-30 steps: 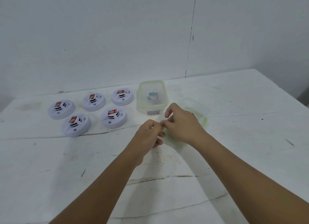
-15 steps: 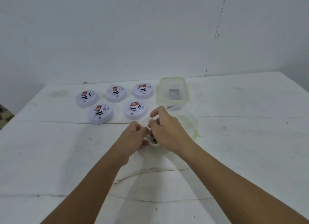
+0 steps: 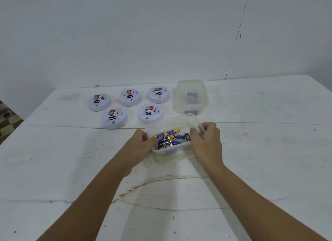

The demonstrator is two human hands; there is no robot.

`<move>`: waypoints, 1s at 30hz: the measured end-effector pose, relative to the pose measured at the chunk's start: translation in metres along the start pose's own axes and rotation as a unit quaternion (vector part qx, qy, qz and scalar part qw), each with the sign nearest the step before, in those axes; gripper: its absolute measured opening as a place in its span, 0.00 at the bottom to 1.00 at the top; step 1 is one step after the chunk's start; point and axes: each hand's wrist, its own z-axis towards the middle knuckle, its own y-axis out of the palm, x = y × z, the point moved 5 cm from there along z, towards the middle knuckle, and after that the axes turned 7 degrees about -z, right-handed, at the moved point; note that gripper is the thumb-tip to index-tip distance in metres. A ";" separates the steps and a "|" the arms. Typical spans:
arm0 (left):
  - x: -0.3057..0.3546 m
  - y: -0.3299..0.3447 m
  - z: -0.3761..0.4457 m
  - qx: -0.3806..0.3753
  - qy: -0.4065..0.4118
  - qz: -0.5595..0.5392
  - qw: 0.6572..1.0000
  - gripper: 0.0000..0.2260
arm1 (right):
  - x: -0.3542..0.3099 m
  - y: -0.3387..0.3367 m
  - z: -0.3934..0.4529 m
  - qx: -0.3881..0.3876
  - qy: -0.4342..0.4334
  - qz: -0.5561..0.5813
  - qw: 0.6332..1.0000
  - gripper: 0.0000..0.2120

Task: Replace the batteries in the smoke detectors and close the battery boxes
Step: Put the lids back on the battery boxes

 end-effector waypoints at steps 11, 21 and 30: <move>0.023 -0.017 -0.014 0.054 0.051 -0.054 0.996 0.08 | -0.032 0.002 -0.010 -0.034 0.007 0.075 0.997 0.03; -0.014 -0.106 -0.041 0.177 0.036 -0.057 0.982 0.06 | -0.077 0.073 -0.036 -0.150 -0.099 0.050 0.982 0.07; -0.062 -0.141 -0.045 0.207 -0.004 0.030 0.978 0.09 | -0.069 0.121 -0.047 -0.199 -0.173 -0.121 0.957 0.13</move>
